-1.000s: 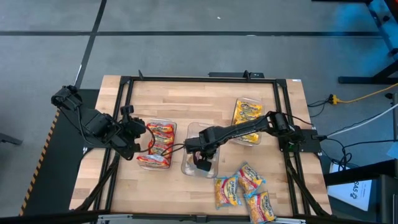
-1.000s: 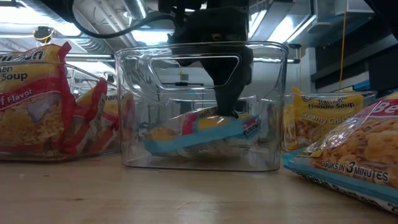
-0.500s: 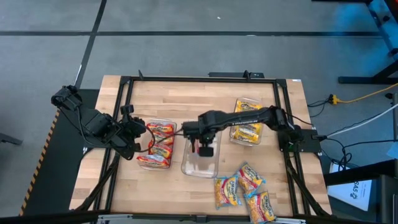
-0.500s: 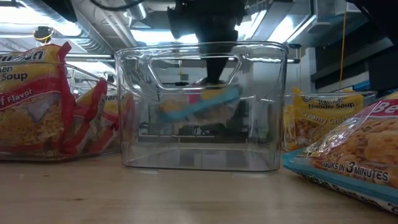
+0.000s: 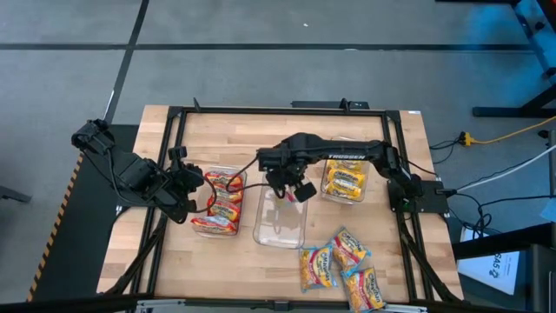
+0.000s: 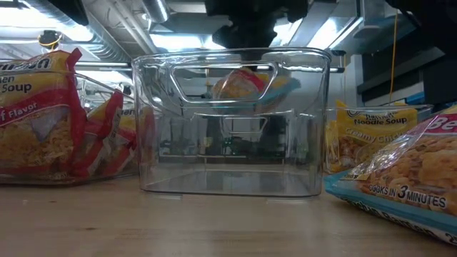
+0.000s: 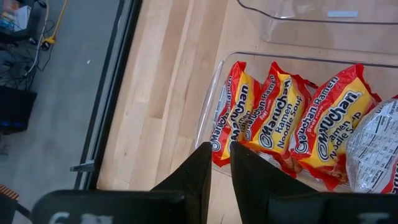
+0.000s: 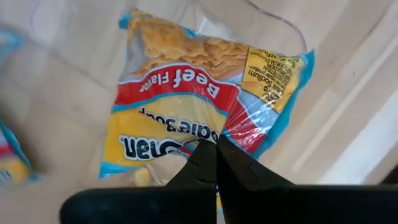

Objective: Sort Maruchan noodles
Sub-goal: Put the blue noodle pack into the middle transparent bin

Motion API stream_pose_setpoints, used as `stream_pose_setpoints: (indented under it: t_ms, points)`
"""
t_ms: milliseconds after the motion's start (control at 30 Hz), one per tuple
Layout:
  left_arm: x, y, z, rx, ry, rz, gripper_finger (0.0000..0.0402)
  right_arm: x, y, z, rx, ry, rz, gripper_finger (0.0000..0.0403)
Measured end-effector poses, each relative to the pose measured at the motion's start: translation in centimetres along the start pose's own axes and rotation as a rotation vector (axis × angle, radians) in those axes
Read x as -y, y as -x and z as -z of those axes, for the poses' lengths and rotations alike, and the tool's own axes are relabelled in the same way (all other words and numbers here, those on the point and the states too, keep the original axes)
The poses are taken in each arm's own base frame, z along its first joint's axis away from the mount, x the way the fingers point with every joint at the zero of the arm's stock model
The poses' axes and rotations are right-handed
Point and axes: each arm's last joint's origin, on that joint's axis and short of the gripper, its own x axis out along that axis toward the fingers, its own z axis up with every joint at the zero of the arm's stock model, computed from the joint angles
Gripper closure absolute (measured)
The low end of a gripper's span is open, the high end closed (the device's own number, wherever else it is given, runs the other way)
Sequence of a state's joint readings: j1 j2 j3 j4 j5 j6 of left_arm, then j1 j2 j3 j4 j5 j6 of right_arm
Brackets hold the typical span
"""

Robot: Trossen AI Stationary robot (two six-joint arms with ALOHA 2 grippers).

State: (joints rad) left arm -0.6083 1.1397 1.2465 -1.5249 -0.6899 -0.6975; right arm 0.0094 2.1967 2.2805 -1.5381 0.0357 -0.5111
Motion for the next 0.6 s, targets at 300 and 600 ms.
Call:
stream_pose_setpoints:
  t_ms: [300,600]
  points:
    - [0.0,0.0,0.0,0.0,0.0,0.0,0.0348,1.3,0.0,0.9,0.003,0.347,-0.016,0.0403]
    - [0.0,0.0,0.0,0.0,-0.001,0.0,0.0348,1.5,0.0,0.9,0.015,0.634,-0.018,0.0403]
